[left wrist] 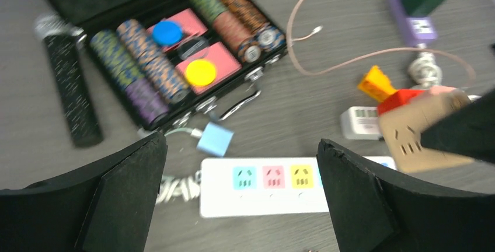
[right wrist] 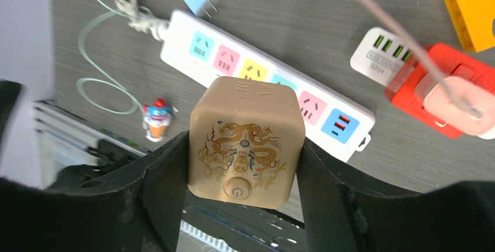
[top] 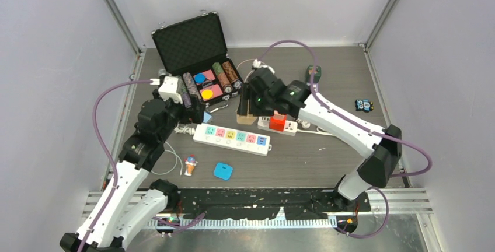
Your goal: Insert the plug
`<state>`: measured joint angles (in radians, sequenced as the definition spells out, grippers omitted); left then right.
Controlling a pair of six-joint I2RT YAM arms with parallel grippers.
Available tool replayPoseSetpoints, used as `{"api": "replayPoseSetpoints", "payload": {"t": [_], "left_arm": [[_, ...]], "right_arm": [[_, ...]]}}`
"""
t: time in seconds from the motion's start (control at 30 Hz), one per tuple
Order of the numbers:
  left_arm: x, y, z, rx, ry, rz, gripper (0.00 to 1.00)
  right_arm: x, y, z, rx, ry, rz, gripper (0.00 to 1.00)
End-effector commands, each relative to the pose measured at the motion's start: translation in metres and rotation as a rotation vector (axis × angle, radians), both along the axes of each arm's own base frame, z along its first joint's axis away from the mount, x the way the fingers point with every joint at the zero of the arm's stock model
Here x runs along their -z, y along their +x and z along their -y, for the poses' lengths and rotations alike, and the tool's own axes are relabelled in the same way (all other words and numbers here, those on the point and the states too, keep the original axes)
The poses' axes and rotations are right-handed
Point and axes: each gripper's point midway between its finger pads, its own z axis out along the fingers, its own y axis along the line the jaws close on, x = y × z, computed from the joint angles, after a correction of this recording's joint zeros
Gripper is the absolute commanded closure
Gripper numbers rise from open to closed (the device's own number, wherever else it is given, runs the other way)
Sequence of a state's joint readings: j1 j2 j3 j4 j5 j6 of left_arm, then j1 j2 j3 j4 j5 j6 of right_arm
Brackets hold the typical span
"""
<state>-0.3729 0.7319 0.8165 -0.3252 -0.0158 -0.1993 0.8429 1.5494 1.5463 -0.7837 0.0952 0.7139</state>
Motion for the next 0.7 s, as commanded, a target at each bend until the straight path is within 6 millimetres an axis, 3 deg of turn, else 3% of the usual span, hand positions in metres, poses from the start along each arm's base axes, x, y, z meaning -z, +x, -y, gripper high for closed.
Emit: {"api": "replayPoseSetpoints", "payload": {"t": [0.0,0.23,0.47,0.6,0.67], "left_arm": [[0.025,-0.012,-0.043,-0.208,0.071,-0.09,0.0],[0.029,-0.016,-0.027,-0.153,-0.03,-0.082,0.0],[0.068,-0.02,-0.014,-0.109,-0.09,-0.124,0.0],[0.09,-0.022,-0.01,-0.106,-0.128,-0.134,0.0],[0.088,-0.024,-0.003,-0.067,-0.142,-0.134,0.0]], "right_arm": [[0.027,0.0,0.006,0.108,-0.135,0.018,0.95],[0.081,-0.011,0.004,0.181,-0.218,-0.077,0.95],[0.12,-0.024,0.011,0.276,-0.231,-0.1,0.95],[0.13,-0.03,0.009,0.29,-0.239,-0.09,0.95],[0.128,-0.025,0.009,0.305,-0.234,-0.065,0.95]]}}
